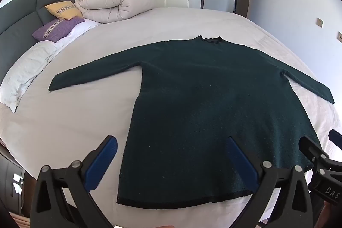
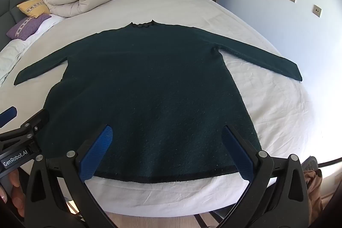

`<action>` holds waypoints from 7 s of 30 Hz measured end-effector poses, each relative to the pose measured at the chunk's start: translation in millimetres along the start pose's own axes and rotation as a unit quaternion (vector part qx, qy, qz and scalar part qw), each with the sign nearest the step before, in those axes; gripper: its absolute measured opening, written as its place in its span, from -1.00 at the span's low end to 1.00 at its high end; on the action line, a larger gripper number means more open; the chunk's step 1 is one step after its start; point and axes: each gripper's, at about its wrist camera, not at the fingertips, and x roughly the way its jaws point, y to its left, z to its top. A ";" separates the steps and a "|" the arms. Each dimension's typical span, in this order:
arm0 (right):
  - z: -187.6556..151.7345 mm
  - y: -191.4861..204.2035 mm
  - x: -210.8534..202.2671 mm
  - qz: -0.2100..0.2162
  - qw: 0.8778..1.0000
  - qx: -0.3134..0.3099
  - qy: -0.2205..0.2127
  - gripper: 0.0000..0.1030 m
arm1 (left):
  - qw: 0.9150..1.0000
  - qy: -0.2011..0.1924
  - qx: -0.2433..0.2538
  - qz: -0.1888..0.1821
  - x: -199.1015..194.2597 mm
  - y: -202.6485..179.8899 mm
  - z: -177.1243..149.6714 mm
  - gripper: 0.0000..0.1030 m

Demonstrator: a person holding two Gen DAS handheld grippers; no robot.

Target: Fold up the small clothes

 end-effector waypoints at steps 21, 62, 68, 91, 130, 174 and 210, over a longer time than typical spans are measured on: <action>-1.2 -0.2 -0.5 0.002 1.000 0.000 0.001 1.00 | 1.000 0.000 -0.002 -0.003 1.0 -1.5 -4.3 1.00; -6.9 2.4 2.5 0.004 1.000 0.001 0.002 1.00 | 1.000 0.009 -0.010 -0.012 7.6 0.7 -4.5 1.00; -6.8 2.4 2.4 0.004 1.000 0.001 0.002 1.00 | 1.000 0.009 -0.010 -0.013 8.0 0.9 -4.7 1.00; -12.2 2.3 5.0 0.005 1.000 0.002 0.005 1.00 | 1.000 0.014 -0.012 -0.023 11.2 2.1 -11.0 1.00; 34.2 9.5 25.2 0.114 0.992 0.041 -0.023 1.00 | 0.926 0.023 -0.320 -0.198 71.8 213.1 24.6 1.00; 70.6 67.4 128.5 0.164 0.983 0.062 0.051 1.00 | 0.704 -0.074 -0.700 -0.088 187.8 427.7 27.5 0.33; 156.4 20.0 235.4 0.347 0.910 0.188 0.128 0.89 | 0.965 -0.075 0.243 0.062 165.9 8.8 94.2 -0.83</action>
